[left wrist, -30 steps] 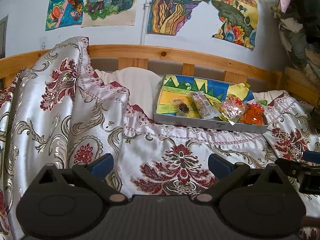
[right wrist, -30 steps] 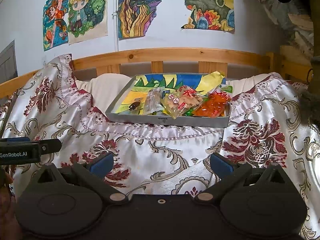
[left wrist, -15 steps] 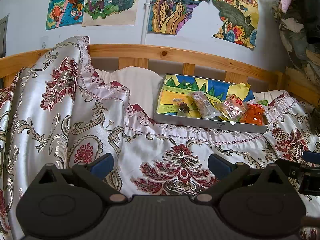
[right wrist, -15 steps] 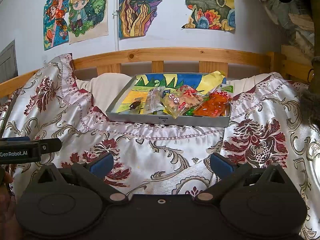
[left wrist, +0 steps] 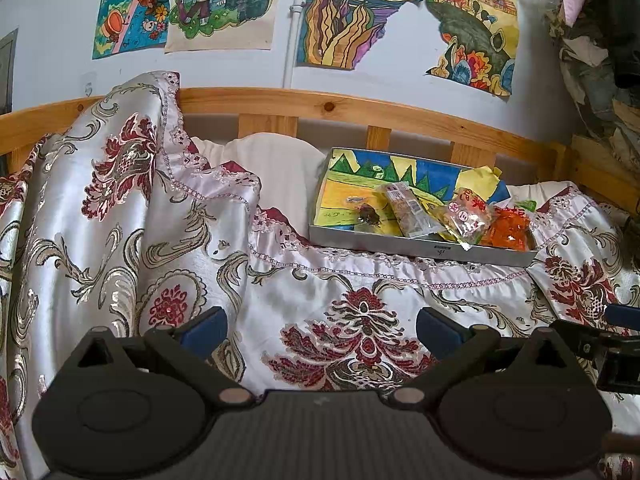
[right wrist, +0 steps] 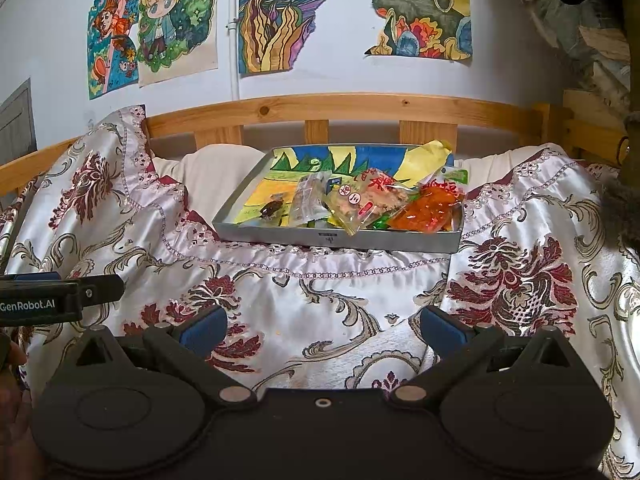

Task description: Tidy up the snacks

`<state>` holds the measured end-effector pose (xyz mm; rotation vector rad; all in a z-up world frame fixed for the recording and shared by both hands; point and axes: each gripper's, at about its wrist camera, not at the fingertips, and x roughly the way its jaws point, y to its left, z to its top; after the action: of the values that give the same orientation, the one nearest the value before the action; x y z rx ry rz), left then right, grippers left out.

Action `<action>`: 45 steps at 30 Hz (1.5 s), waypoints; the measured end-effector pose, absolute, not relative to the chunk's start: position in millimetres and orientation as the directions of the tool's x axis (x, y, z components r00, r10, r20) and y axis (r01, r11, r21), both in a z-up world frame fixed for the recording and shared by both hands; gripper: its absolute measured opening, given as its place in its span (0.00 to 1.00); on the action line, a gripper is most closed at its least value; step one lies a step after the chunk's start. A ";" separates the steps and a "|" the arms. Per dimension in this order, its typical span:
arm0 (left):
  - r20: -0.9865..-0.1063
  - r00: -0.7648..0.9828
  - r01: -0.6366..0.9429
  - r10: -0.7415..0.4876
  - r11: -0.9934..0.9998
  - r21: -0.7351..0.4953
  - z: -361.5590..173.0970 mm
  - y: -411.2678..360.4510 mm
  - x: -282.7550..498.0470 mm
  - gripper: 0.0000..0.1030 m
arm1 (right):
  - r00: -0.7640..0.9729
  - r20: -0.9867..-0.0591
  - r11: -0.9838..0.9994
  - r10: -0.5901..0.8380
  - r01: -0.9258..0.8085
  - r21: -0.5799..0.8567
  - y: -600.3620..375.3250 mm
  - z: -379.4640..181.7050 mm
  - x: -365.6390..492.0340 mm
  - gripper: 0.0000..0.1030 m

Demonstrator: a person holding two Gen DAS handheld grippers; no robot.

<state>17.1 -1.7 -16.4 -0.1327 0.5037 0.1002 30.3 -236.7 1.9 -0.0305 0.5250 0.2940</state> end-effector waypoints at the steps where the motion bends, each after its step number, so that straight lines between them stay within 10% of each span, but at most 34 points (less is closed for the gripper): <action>1: -0.487 0.871 -0.128 0.063 0.986 -0.102 -16.4 -1.7 17.1 0.99 | 0.824 -0.498 0.958 0.269 -0.284 0.046 -236.7 2.0 30.4 0.99; 45: -0.531 0.840 -0.176 0.111 0.982 -0.074 -18.8 -1.7 19.1 0.99 | 0.822 -0.503 0.958 0.268 -0.285 0.045 -234.3 0.1 29.5 0.99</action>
<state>19.1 -1.7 -18.8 -0.1214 0.5534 0.1518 29.5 -234.3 0.1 -0.0328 0.5298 0.2940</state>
